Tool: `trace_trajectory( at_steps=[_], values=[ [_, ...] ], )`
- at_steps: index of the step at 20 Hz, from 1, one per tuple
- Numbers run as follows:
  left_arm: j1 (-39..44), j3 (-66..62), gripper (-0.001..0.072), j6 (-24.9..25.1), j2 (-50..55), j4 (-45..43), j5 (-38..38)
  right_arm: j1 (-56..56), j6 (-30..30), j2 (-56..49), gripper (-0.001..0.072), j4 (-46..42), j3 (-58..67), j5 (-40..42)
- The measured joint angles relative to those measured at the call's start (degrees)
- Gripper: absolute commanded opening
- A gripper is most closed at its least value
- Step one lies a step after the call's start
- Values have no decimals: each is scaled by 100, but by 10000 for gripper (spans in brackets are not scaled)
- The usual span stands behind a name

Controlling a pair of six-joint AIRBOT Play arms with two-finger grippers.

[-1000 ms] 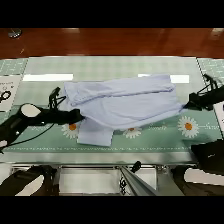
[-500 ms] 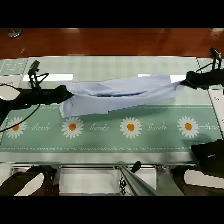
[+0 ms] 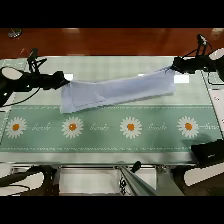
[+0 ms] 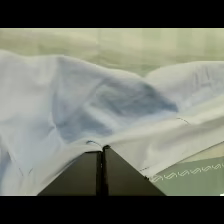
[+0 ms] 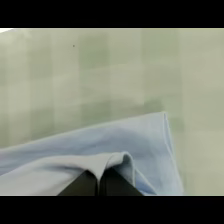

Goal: Fold the shirts.

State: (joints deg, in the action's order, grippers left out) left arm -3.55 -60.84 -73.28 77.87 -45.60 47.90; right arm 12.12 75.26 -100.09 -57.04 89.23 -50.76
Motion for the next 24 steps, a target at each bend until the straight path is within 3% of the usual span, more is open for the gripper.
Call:
trace_trajectory(
  at_steps=[9, 10, 12, 13, 15, 21, 24],
  values=[
    [0, -1335, 19, 83, 1626, -52, 647, -39, 232, -660, 20, -13, 286, 254],
    [0, -1375, 89, 85, 1694, -114, 756, -42, 234, -719, 73, -28, 289, 214],
    [-13, -1423, 329, 83, 1788, -323, 1012, -42, 238, -800, 331, -138, 293, 109],
    [-42, -1440, 339, 39, 1816, -435, 1185, -42, 236, -820, 433, -203, 295, 61],
    [-136, -1456, 339, -9, 1849, -603, 1427, -20, 229, -813, 477, -306, 315, -22],
    [-570, -1473, 338, -70, 1657, -796, 2267, 382, 387, -525, 478, -1204, 588, -474],
    [-627, -1473, 338, -87, 1314, -822, 2365, 881, 317, -629, 491, -529, 634, -960]
  ],
)
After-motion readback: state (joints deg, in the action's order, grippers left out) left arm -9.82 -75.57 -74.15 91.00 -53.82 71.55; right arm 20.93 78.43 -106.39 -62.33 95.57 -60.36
